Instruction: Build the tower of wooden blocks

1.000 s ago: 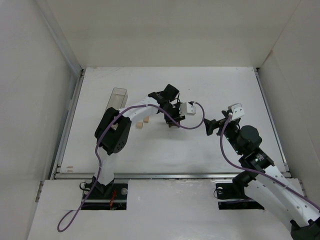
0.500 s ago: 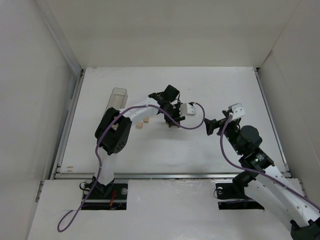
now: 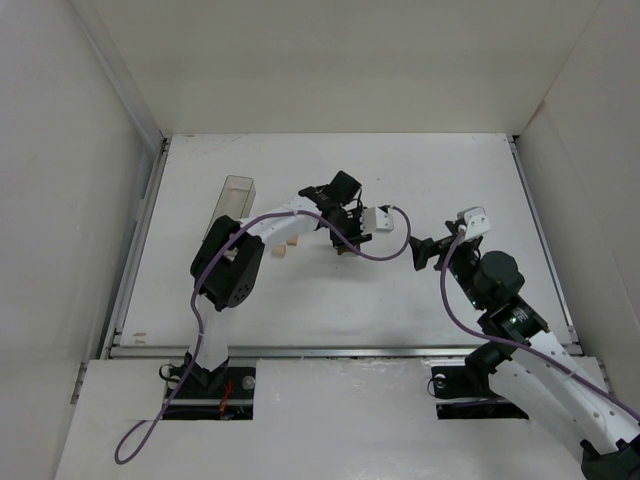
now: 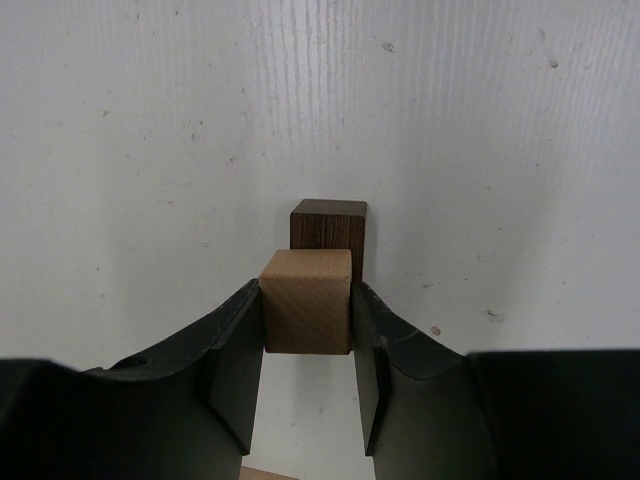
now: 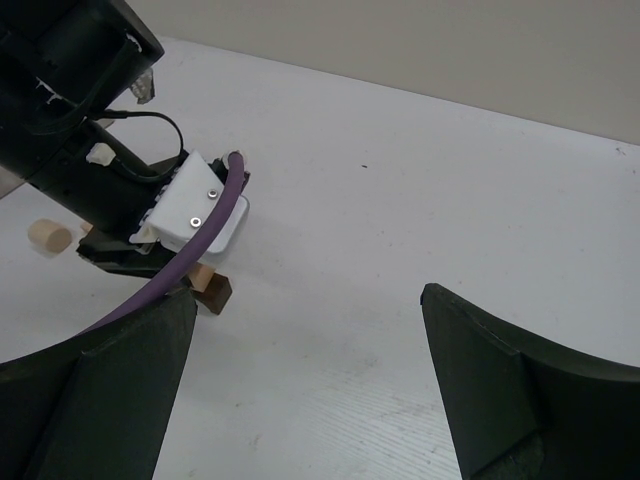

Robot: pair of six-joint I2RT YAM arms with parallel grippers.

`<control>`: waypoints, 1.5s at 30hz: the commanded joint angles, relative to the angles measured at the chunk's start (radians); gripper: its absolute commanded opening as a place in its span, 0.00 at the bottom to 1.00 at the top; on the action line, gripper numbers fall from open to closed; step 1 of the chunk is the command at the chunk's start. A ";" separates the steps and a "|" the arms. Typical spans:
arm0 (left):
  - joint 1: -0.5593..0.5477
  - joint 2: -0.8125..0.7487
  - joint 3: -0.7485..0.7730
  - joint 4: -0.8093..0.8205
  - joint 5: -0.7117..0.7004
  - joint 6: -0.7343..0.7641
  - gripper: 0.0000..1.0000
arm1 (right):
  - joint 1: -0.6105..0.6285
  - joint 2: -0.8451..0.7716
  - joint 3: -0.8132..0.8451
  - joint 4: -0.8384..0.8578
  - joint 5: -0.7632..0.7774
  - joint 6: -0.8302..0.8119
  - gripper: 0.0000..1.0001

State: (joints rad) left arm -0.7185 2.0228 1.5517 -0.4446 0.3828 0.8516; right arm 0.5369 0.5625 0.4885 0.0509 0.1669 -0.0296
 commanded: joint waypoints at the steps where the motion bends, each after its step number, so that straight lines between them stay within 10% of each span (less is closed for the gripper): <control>1: -0.022 -0.010 0.010 -0.019 -0.001 0.003 0.00 | -0.003 -0.021 -0.004 0.033 0.008 0.003 1.00; 45: -0.022 -0.095 -0.068 0.063 -0.099 -0.187 0.00 | -0.003 -0.030 -0.004 0.033 0.008 -0.006 1.00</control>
State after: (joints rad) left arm -0.7338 1.9865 1.4979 -0.3885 0.2855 0.6811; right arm 0.5362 0.5510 0.4866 0.0509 0.1761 -0.0299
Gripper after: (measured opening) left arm 0.323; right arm 0.999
